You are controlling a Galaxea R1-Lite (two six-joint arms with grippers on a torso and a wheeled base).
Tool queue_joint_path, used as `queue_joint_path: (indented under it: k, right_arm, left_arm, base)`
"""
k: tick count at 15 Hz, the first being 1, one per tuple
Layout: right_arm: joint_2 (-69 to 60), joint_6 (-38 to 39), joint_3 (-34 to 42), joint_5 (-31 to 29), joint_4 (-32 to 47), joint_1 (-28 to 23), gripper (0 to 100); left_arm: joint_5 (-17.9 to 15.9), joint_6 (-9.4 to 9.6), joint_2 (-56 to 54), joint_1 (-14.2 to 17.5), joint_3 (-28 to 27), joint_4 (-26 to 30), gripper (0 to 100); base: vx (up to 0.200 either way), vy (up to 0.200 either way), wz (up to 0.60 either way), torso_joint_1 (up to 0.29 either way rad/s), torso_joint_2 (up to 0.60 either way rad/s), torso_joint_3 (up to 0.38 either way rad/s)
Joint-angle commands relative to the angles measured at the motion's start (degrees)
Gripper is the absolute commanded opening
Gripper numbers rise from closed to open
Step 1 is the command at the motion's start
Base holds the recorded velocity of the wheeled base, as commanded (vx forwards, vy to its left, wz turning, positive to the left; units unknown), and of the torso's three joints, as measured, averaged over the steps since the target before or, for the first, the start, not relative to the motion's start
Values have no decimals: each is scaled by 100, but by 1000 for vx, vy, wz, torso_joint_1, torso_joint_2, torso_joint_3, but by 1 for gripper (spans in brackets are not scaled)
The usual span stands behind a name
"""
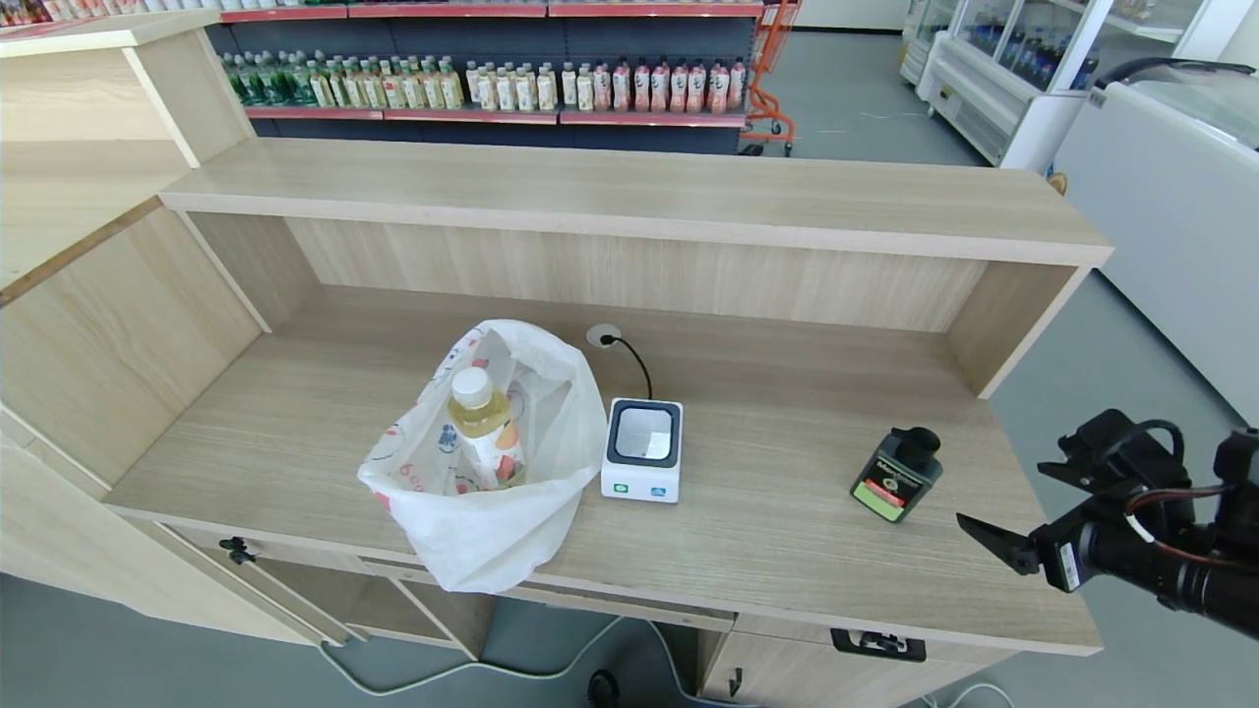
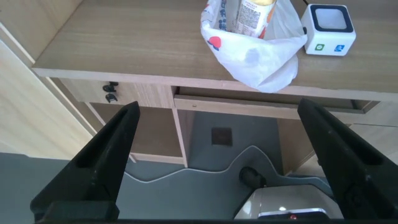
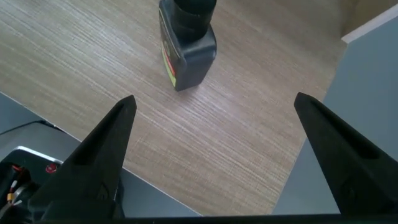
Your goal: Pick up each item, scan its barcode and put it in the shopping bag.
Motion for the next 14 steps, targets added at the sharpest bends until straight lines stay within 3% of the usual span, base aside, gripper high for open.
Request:
queue_joint_path:
  k: [1,5,8,11,14]
  right_arm:
    - [522,-25,-14,32,-305,-13,100]
    - [1313,-52,-40,348,-1193,40,100]
    - [1612,-183,-111,463,-1316,40,100]
    - [1902,-192,-585,1069,-1386,40,100]
    - [2148,-210,-963,1139,-1386,128,100]
  left_arm:
    - [-2,-1,9,0,0,0,100]
    - [-2,-1,9,0,0,0,100]
    - [-2,-1,9,0,0,0,100]
    - [-2,-1,9,0,0,0,100]
    - [-2,-1,9,0,0,0,100]
  base:
    - [0,0,0,0,0,0]
    - [0,0,0,0,0,0]
    - [0,0,0,0,0,0]
    - [0,0,0,0,0,0]
    - [0,0,0,0,0,0]
